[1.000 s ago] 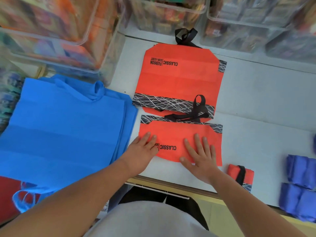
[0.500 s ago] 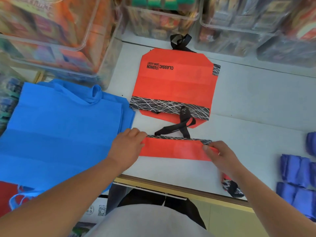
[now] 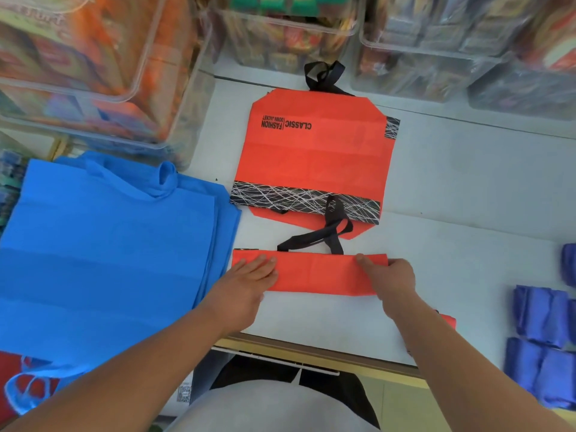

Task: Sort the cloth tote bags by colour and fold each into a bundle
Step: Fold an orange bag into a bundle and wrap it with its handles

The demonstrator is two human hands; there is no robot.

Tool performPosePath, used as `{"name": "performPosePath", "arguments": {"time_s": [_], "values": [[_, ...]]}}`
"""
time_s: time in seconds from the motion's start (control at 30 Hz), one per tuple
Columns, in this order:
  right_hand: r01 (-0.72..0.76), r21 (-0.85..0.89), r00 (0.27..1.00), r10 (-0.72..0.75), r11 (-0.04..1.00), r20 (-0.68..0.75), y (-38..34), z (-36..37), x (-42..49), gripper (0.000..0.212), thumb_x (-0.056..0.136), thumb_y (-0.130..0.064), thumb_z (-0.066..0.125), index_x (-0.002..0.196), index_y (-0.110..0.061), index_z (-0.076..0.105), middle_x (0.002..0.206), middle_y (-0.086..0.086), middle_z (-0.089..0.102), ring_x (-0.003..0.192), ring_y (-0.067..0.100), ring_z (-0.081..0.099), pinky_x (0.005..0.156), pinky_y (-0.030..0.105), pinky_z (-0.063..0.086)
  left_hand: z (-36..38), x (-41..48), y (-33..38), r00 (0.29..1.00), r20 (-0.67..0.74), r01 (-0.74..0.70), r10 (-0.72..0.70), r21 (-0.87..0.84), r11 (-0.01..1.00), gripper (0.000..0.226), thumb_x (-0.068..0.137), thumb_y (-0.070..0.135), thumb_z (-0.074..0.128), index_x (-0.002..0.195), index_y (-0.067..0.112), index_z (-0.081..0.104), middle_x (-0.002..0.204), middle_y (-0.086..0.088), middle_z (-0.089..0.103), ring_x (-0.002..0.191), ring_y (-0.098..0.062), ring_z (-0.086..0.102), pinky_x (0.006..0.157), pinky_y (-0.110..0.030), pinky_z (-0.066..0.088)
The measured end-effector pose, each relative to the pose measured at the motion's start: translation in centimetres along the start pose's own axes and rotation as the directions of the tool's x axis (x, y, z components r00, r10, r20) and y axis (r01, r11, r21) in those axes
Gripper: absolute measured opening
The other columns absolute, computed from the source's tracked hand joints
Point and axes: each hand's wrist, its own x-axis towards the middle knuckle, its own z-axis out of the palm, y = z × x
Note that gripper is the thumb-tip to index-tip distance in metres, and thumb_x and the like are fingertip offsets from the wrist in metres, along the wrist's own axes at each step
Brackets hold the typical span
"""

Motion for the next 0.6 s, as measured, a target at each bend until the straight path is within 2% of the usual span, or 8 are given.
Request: {"name": "performPosePath", "arguments": {"time_s": [0.1,0.23,0.33,0.4,0.43,0.5,0.57,0.6], "values": [[0.201,0.035,0.979,-0.202,0.979,0.017,-2.0,-1.0,-1.0,0.03,0.085,-0.032,0.08,0.083,-0.006,0.064,0.076,0.004,0.064,0.07,0.021,0.057,0.057,0.029,0.042,-0.1,-0.4,0.0,1.0,-0.021,-0.014,0.012,-0.1,0.995,0.055,0.103,0.023,0.045,0.157,0.027,0.033,0.167,0.012,0.009,0.155,-0.009,0.001,0.127,-0.034,0.005],[0.56,-0.178,0.827,-0.558,0.809,0.066,-7.6,-1.9,-1.2,0.036,0.08,-0.036,0.081,0.071,-0.012,0.055,0.065,0.002,0.052,0.061,0.018,0.045,0.057,0.034,0.036,0.6,-1.7,1.3,0.991,-0.121,0.041,-0.059,-0.146,0.988,0.042,0.099,0.03,0.051,0.141,0.032,0.055,0.163,0.013,0.03,0.151,-0.003,0.017,0.119,-0.03,0.031],[0.675,-0.42,0.721,-0.663,0.607,0.202,-11.8,-0.8,-0.4,0.034,0.08,-0.048,0.079,0.08,-0.02,0.061,0.083,-0.003,0.056,0.082,0.022,0.054,0.065,0.035,0.041,1.4,-2.4,3.2,0.995,-0.104,-0.006,0.001,-0.046,0.999,0.046,0.094,0.041,0.052,0.137,0.029,0.06,0.149,0.007,0.053,0.142,-0.013,0.044,0.117,-0.039,0.036],[0.656,-0.575,0.674,-0.722,0.489,0.155,-13.1,0.5,0.4,0.046,0.074,-0.055,0.081,0.1,-0.021,0.065,0.102,0.002,0.056,0.102,0.027,0.053,0.074,0.037,0.045,1.8,-2.4,4.3,0.995,-0.097,0.004,-0.007,-0.026,1.0,0.048,0.091,0.047,0.052,0.135,0.029,0.061,0.145,0.006,0.058,0.137,-0.014,0.05,0.113,-0.041,0.042],[0.615,-0.625,0.658,-0.749,0.481,0.071,-13.3,1.1,0.8,0.059,0.069,-0.056,0.083,0.111,-0.02,0.062,0.111,0.006,0.053,0.106,0.03,0.052,0.079,0.04,0.046,1.9,-2.3,4.9,0.995,-0.092,0.036,-0.039,-0.044,0.998,0.05,0.092,0.048,0.05,0.138,0.03,0.06,0.147,0.006,0.056,0.139,-0.013,0.048,0.113,-0.04,0.044],[0.578,-0.619,0.634,-0.77,0.531,-0.069,-13.2,1.7,0.7,0.068,0.066,-0.051,0.087,0.117,-0.017,0.056,0.117,0.009,0.05,0.107,0.033,0.05,0.084,0.044,0.047,1.8,-2.2,5.6,0.99,-0.111,0.085,-0.092,-0.062,0.994,0.055,0.098,0.051,0.041,0.149,0.031,0.046,0.161,0.007,0.035,0.149,-0.009,0.03,0.122,-0.036,0.029],[0.664,-0.519,0.607,-0.794,0.538,-0.047,-11.8,2.4,-0.1,0.05,0.074,-0.039,0.084,0.109,-0.015,0.057,0.112,0.008,0.052,0.104,0.032,0.053,0.083,0.043,0.047,2.1,-2.2,5.7,0.989,-0.068,0.12,-0.13,-0.138,0.983,0.059,0.103,0.054,0.03,0.157,0.032,0.031,0.165,0.012,0.012,0.153,-0.005,0.009,0.127,-0.034,0.012],[0.736,-0.491,0.545,-0.838,0.466,0.021,-10.4,3.0,-0.7,0.039,0.078,-0.033,0.081,0.105,-0.014,0.061,0.108,0.007,0.054,0.101,0.033,0.055,0.081,0.041,0.047,2.3,-2.2,5.8,0.984,-0.096,0.13,-0.15,-0.184,0.974,0.058,0.103,0.056,0.029,0.156,0.032,0.033,0.164,0.013,0.014,0.153,-0.003,0.008,0.127,-0.036,0.014]]}}
